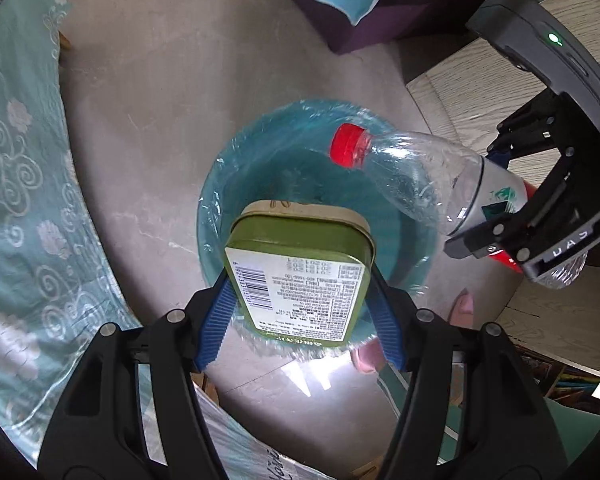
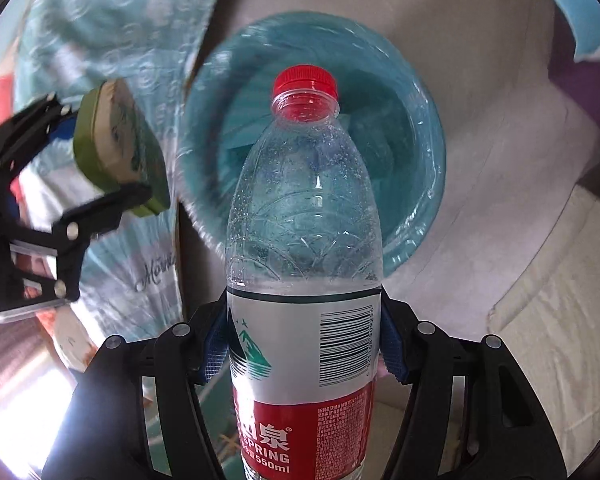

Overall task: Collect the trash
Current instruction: 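Open both tools to drop the tin and bottle into the bin, then move both open tools back toward the table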

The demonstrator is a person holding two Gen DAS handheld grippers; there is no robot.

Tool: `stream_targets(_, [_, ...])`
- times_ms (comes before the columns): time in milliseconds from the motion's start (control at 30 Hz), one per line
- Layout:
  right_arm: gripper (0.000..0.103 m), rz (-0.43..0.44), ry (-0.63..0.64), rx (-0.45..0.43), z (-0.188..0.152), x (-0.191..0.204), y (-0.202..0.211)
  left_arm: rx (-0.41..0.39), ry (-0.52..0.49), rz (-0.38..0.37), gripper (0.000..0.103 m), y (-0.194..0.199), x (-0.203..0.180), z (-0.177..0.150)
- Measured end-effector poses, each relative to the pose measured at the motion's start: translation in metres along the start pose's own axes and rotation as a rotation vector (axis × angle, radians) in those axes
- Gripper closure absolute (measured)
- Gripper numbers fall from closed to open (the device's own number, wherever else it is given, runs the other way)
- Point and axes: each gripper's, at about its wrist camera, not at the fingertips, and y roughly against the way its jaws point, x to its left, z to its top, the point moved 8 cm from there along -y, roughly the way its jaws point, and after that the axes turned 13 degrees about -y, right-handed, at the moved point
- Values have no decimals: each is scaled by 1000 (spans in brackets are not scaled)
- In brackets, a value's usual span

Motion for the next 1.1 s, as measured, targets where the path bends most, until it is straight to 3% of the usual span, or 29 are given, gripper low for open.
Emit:
stream_targets(167, [40, 81, -93, 43, 11, -6, -26, 31, 0, -55, 43, -28, 2, -1])
stream_targets(333, [39, 64, -96, 79, 16, -9, -39, 50, -37, -36, 43, -43, 2, -3])
stream_targets(433, [28, 72, -99, 77, 17, -9, -39, 50, -72, -11, 27, -44, -1, -3])
stream_targets(533, [28, 100, -107, 61, 19, -12, -37, 70, -106, 16, 27, -46, -6, -8])
stream_targets(833, [28, 149, -133, -13, 19, -25, -5, 52, -103, 16, 27, -26, -6, -19])
stream_targets(1100, [28, 197, -150, -51, -1, -34, 13, 46, -111, 29, 25, -1, -10, -24])
